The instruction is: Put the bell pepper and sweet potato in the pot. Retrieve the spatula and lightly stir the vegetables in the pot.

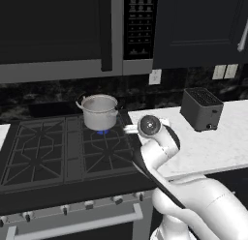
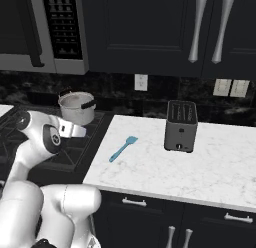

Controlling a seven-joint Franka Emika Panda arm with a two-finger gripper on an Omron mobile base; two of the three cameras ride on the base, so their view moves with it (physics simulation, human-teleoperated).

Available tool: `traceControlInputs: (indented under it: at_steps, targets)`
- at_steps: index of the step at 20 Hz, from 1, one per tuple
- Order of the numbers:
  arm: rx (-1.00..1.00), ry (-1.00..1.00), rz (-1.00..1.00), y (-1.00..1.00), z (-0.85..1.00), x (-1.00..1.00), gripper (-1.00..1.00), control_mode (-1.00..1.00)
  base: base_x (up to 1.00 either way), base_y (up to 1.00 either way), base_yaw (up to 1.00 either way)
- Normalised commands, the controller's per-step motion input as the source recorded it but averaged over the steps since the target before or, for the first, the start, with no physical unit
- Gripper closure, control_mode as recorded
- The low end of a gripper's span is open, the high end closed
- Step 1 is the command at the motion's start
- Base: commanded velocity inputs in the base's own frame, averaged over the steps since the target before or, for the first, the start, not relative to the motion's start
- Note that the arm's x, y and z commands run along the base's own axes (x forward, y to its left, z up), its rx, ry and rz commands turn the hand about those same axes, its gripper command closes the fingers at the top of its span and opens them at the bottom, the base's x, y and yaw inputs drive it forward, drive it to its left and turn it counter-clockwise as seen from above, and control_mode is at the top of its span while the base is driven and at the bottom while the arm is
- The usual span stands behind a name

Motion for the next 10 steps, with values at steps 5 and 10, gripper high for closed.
traceControlInputs:
  at_steps: [5, 10]
  targets:
    - [0.01, 0.35, -0.27, -0.84, -0.67, 0.08, -1.0, -1.0, 0.0, 0.0, 0.0]
    - [0.06, 0.21, -0.19, -0.55, -0.73, 0.4, -1.0, -1.0, 0.0, 0.0, 0.0]
